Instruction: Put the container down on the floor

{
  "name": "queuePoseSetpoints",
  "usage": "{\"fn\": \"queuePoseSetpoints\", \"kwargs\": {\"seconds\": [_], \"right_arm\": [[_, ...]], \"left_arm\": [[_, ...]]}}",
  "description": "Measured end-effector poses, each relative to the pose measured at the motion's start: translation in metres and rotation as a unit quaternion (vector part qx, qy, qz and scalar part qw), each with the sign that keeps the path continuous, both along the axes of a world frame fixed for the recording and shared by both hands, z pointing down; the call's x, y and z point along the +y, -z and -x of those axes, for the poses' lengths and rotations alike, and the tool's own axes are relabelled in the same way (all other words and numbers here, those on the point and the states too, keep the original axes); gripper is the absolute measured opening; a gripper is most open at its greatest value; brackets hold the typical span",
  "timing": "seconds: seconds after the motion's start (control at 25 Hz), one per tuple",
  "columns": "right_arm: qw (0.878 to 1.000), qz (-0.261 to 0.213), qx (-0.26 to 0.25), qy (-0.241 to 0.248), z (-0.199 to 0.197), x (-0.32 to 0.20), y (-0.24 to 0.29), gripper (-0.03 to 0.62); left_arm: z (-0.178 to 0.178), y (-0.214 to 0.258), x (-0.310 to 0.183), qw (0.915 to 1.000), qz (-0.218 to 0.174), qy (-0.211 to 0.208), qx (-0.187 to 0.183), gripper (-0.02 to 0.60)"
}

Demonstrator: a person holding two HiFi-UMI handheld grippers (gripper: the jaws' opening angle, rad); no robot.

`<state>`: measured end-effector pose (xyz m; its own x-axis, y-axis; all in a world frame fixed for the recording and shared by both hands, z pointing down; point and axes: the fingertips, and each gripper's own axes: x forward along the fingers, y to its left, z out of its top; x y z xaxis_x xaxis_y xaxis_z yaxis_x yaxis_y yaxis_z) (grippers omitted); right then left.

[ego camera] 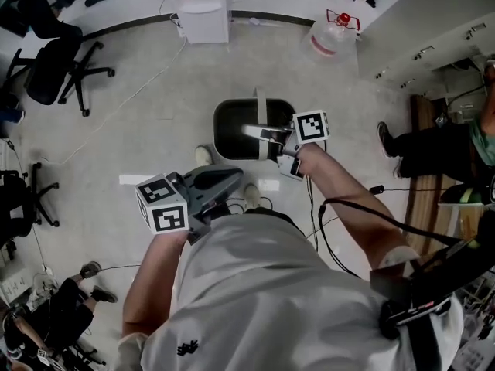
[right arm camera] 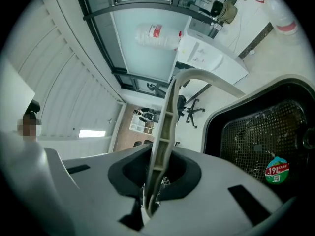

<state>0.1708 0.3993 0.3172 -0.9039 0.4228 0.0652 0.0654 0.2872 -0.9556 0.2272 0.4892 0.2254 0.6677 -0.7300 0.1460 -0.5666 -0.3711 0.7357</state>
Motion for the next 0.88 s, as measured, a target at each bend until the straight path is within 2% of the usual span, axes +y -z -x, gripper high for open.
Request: {"fn": "queuePoseSetpoints", "kwargs": {"seconds": [0.24, 0.52, 0.68, 0.88], "right_arm": [[0.998, 0.009, -0.002, -0.062, 0.054, -0.064, -0.013, 0.026], [0.991, -0.017, -0.016, -0.132, 0.118, -0.151, -0.027, 0.026], [0.986, -0.013, -0.027, -0.167, 0.146, -0.203, -0.034, 0.026], [0.984, -0.010, -0.037, -0.174, 0.169, -0.258, -0.049, 0.026]], "left_arm": [[0.076, -0.010, -0.059, 0.9985, -0.003, -0.053, 0.011, 0.009], [0.161, -0.009, -0.122, 0.9914, -0.011, -0.129, 0.015, 0.009], [0.187, -0.012, -0.162, 0.9887, -0.010, -0.148, 0.022, 0.009], [0.202, -0.026, -0.202, 0.9885, -0.001, -0.147, 0.034, 0.009]]}}
